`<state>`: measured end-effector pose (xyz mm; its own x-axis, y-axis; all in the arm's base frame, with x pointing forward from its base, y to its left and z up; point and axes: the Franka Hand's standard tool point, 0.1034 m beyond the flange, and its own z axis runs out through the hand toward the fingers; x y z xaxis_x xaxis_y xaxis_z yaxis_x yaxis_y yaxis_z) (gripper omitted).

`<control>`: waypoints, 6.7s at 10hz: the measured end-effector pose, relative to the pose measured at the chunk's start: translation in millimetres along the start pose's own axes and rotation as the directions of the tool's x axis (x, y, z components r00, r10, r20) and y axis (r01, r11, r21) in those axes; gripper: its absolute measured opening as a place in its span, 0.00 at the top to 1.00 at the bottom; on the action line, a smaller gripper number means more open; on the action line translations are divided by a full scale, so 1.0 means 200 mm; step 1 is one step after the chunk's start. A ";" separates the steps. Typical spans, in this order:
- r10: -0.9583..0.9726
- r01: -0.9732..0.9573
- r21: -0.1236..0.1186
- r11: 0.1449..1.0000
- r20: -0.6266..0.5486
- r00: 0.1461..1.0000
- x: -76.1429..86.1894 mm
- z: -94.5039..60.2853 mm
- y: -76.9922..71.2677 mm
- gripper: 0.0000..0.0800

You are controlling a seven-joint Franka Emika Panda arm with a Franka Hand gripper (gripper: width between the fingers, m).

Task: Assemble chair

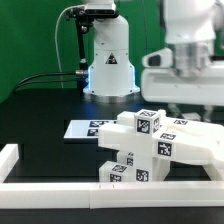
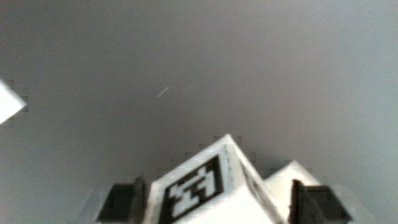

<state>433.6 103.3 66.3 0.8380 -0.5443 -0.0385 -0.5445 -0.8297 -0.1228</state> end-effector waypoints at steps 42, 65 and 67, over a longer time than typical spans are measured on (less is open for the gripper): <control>-0.341 0.373 0.049 0.927 0.527 0.778 0.68 0.02 1.01 0.19; -0.128 0.276 -0.061 0.959 0.779 0.614 0.61 0.03 1.06 0.65; -0.207 0.311 -0.049 0.949 0.649 0.732 0.64 0.01 1.05 0.65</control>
Offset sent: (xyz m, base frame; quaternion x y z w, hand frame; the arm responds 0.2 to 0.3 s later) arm 0.0000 0.0000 0.0000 0.0000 0.0000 0.0000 1.0000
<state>427.8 -140.4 33.1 0.7491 -0.1467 -0.6460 -0.2574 -0.9630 -0.0798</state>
